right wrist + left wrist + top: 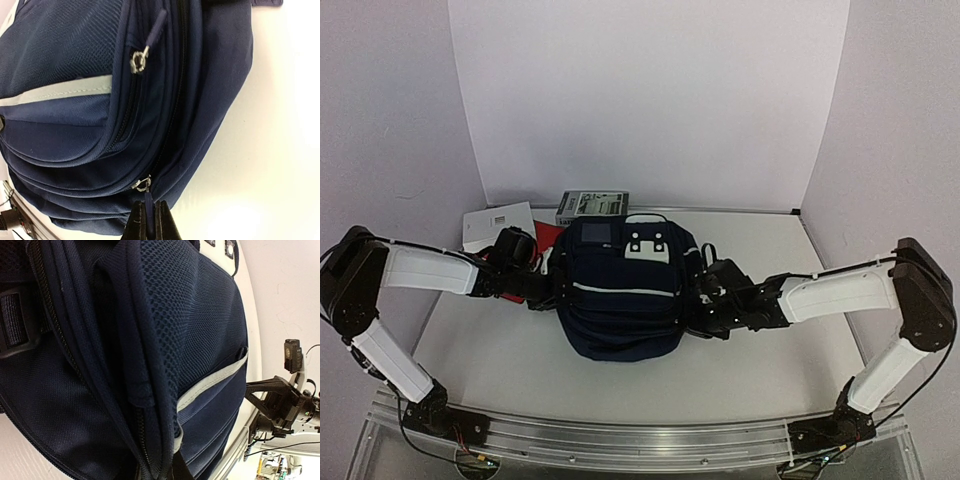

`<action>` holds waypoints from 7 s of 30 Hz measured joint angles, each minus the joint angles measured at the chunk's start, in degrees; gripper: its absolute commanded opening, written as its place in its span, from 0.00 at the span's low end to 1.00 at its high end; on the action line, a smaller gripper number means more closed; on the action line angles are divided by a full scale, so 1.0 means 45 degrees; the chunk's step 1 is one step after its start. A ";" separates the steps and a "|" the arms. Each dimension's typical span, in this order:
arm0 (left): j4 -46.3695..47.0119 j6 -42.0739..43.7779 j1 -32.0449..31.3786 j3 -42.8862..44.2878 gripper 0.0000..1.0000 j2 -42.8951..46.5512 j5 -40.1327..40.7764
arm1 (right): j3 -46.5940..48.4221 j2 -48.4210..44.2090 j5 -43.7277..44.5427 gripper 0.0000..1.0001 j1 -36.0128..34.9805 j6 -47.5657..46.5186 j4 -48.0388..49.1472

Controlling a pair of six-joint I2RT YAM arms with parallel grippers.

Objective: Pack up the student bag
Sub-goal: Zip the student bag at the center of the board, then adjust the student bag at the center of the board.

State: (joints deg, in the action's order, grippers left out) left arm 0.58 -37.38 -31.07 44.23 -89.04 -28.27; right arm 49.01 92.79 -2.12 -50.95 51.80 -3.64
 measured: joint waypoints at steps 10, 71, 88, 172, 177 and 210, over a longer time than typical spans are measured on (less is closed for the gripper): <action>-0.2693 0.3660 -0.0467 0.1005 0.76 0.2363 0.3095 | 0.0405 -0.1076 0.0279 0.00 0.0393 -0.2832 -0.0494; 0.2811 0.7976 -0.6483 0.4738 0.00 -0.3867 0.5751 | 0.0514 -0.1531 0.1207 0.00 0.1113 -0.2284 -0.0700; 0.0330 0.7860 -0.6342 0.3572 0.00 -0.1255 0.5184 | 0.2230 0.1472 -0.1584 0.00 0.3034 -0.3623 0.0992; -0.7723 0.5154 -0.1019 0.8762 0.00 0.0616 0.0260 | 0.1991 0.3998 -0.8422 0.29 0.3163 -0.5074 0.7489; -0.7697 0.4984 -0.0992 0.8765 0.00 0.0544 0.0177 | 0.1726 0.4001 -0.8187 0.30 0.3039 -0.4442 0.8284; -0.7258 0.5003 -0.0879 0.8762 0.00 -0.0558 -0.0522 | 0.0526 0.2208 -0.4828 0.00 0.1713 -0.3532 0.6429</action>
State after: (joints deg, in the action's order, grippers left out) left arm -32.08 -14.87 -35.03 83.66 -91.55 -30.62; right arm 51.37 102.72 -23.84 -43.24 35.91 25.29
